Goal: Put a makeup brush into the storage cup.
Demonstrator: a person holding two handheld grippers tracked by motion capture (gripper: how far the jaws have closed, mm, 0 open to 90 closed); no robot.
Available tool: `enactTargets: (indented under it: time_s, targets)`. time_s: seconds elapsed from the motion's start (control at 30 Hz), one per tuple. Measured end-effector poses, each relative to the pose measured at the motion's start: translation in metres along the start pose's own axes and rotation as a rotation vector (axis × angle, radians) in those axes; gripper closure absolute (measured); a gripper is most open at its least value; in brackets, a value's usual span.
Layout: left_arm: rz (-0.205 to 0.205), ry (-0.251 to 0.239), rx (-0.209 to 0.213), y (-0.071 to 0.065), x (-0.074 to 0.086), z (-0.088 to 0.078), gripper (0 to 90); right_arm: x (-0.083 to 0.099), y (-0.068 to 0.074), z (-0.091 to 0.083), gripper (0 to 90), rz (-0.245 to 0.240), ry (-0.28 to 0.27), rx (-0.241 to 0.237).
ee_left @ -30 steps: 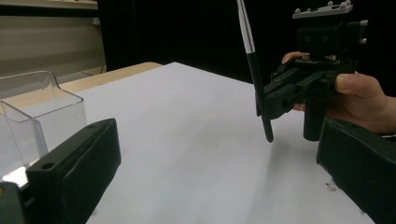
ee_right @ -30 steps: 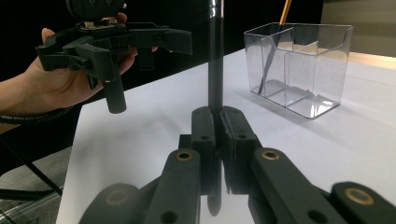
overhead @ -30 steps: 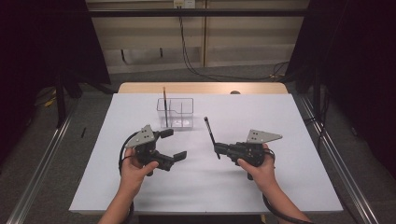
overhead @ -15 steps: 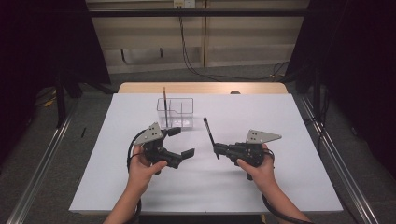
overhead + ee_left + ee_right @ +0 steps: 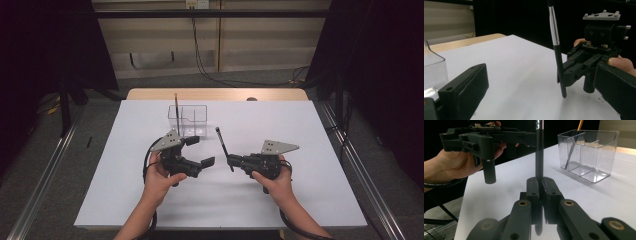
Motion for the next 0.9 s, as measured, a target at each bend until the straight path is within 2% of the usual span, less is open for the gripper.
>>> enactTargets:
  time_s: [0.43, 0.77, 0.8, 0.87, 0.9]
  targets:
    - [0.016, -0.009, 0.009, -0.003, 0.000, 0.008, 0.6, 0.001, 0.000, 0.002, 85.0, -0.008, 0.007, 0.004]
    - [0.045, 0.000, 0.029, -0.007, 0.000, 0.014, 6.4, 0.003, 0.002, 0.004, 85.0, -0.010, 0.013, -0.002]
    - [0.046, -0.003, 0.034, -0.008, 0.000, 0.014, 9.5, 0.003, 0.002, 0.004, 85.0, -0.008, 0.014, -0.002]
    - [0.033, -0.001, 0.056, -0.010, 0.000, 0.016, 11.1, 0.003, 0.002, 0.005, 85.0, -0.010, 0.015, -0.003]
    - [0.005, 0.005, 0.077, -0.011, 0.001, 0.017, 11.7, 0.003, 0.002, 0.005, 85.0, -0.010, 0.016, -0.003]
Point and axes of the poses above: each handheld gripper's, and its own axes: z roughly forward along the jaws, x roughly out of its underside, y roughly to its left, the point moved 10 cm from there along z, roughly forward along the jaws
